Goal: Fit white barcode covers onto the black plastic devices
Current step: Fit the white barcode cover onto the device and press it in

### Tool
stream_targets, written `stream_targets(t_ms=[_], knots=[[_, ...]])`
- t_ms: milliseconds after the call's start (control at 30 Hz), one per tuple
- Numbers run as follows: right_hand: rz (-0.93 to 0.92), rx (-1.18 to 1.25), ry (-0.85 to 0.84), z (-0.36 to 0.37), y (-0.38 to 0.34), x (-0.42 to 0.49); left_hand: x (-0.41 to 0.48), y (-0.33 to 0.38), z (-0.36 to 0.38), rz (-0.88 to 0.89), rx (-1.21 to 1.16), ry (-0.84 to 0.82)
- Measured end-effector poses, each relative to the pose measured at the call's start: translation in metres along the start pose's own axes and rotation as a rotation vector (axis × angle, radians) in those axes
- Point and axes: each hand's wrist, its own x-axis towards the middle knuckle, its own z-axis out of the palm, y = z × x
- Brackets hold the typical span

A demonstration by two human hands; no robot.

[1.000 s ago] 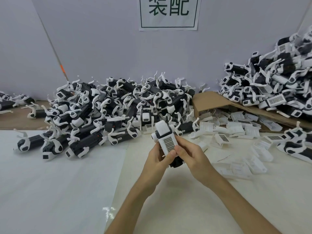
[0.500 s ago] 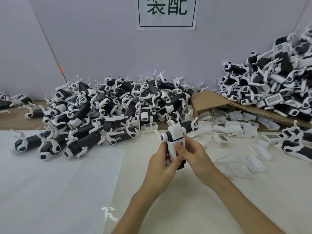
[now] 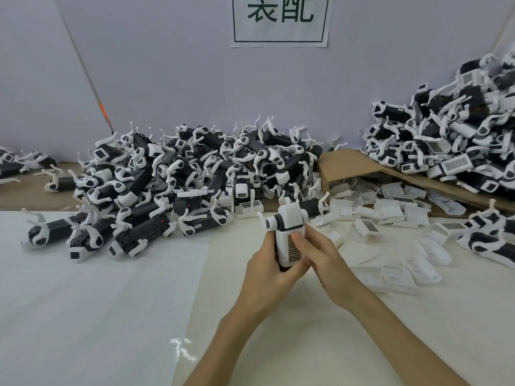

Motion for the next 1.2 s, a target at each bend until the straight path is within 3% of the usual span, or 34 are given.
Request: stream_targets(t_ms=[333,467,533,667,867,1000,1200], knots=[[-0.114,-0.145,0.048,0.004,-0.003,-0.001,0.001,0.003,-0.002,-0.042,-0.086,0.045],[-0.111,-0.386,0.186,-0.008,-0.004,0.004,0.003,-0.002,-0.007,0.003,0.234,0.229],[-0.158,-0.405,0.169,-0.014,-0.003,0.002,0.004,-0.005,-0.010,0.028,0.359,0.306],[-0.171,-0.322,0.103,-0.009,-0.003,0.000,0.003,-0.008,-0.009,0.151,0.562,0.299],[-0.154,-0.157,0.196,0.001,0.003,0.003,0.000,-0.004,-0.009,0.276,0.732,0.351],[-0.142,-0.136,0.201,-0.004,0.002,0.004,0.000,-0.005,-0.007,0.301,0.747,0.352],[-0.107,-0.361,0.009,-0.022,-0.013,0.004,0.001,-0.012,-0.011,0.162,0.563,0.233]])
